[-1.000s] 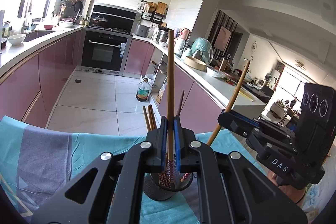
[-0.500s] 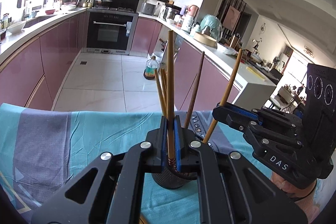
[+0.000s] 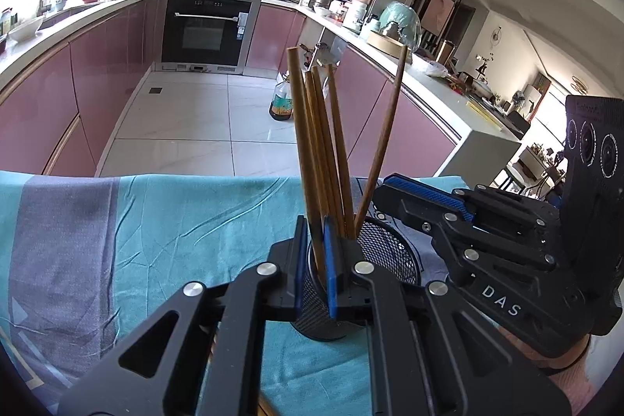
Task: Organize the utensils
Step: 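Open the right gripper over the cup while the left gripper releases its chopstick, then move both grippers back down over the remaining chopsticks on the cloth, then close the right gripper on a chopstick while the left gripper grasps another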
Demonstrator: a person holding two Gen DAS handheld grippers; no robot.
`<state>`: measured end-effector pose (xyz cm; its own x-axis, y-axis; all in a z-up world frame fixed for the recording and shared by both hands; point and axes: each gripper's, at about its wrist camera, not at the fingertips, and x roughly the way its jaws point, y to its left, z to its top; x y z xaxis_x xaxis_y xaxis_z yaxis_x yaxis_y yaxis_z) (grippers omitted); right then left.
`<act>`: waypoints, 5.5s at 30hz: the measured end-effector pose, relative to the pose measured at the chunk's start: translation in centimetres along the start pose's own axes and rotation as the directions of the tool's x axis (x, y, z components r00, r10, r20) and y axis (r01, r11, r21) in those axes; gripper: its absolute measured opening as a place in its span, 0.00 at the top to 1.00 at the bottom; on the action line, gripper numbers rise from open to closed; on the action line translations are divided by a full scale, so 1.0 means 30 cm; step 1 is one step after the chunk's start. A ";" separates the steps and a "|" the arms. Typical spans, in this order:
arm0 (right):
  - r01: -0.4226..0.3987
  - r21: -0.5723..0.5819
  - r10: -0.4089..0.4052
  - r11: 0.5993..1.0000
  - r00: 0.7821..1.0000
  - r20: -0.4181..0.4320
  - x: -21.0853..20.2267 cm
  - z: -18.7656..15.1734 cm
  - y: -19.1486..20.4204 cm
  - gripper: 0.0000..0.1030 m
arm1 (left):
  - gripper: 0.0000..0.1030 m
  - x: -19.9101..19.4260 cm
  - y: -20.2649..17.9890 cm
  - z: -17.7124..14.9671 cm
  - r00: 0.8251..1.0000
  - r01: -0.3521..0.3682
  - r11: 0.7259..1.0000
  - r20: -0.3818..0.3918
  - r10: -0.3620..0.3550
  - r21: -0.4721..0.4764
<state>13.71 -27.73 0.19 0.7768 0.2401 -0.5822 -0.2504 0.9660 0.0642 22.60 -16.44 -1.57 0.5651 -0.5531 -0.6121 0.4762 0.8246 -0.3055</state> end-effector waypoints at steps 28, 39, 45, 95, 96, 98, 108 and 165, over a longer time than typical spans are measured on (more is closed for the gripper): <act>-0.043 -0.032 0.045 0.999 0.997 0.069 -0.096 -0.066 0.087 0.64 | 0.40 -0.231 0.043 -0.138 0.974 -0.139 0.990 0.181 0.135 0.010; -0.070 -0.078 0.076 0.994 0.994 0.072 -0.133 -0.106 0.158 0.59 | 0.36 -0.313 0.033 -0.217 0.966 -0.188 0.982 0.185 0.179 0.032; -0.101 -0.093 0.107 0.991 0.992 0.060 -0.143 -0.138 0.201 0.58 | 0.35 -0.327 0.045 -0.273 0.968 -0.203 0.978 0.159 0.195 0.037; -0.198 -0.022 0.185 0.980 0.943 -0.276 0.119 -0.384 0.286 0.72 | 0.42 -0.161 0.120 -0.537 0.958 -0.226 0.967 -0.151 0.242 0.113; -0.195 -0.025 0.180 0.981 0.944 -0.277 0.121 -0.382 0.288 0.72 | 0.42 -0.157 0.120 -0.536 0.959 -0.224 0.968 -0.154 0.240 0.113; -0.185 -0.032 0.169 0.982 0.945 -0.280 0.120 -0.381 0.290 0.73 | 0.42 -0.148 0.121 -0.531 0.957 -0.226 0.967 -0.158 0.243 0.116; -0.180 -0.027 0.165 0.983 0.945 -0.281 0.116 -0.383 0.268 0.75 | 0.54 -0.123 0.126 -0.520 0.962 -0.196 0.974 -0.173 0.213 0.111; -0.195 0.024 0.196 0.981 0.973 -0.119 -0.020 -0.292 0.207 0.95 | 0.93 -0.218 0.087 -0.415 0.981 -0.178 0.984 -0.075 0.179 0.026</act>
<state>6.62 -22.73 -6.17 0.6380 0.4115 -0.6509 -0.3830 0.9028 0.1954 11.75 -9.19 -7.43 0.5890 -0.3859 -0.7100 0.3854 0.9064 -0.1729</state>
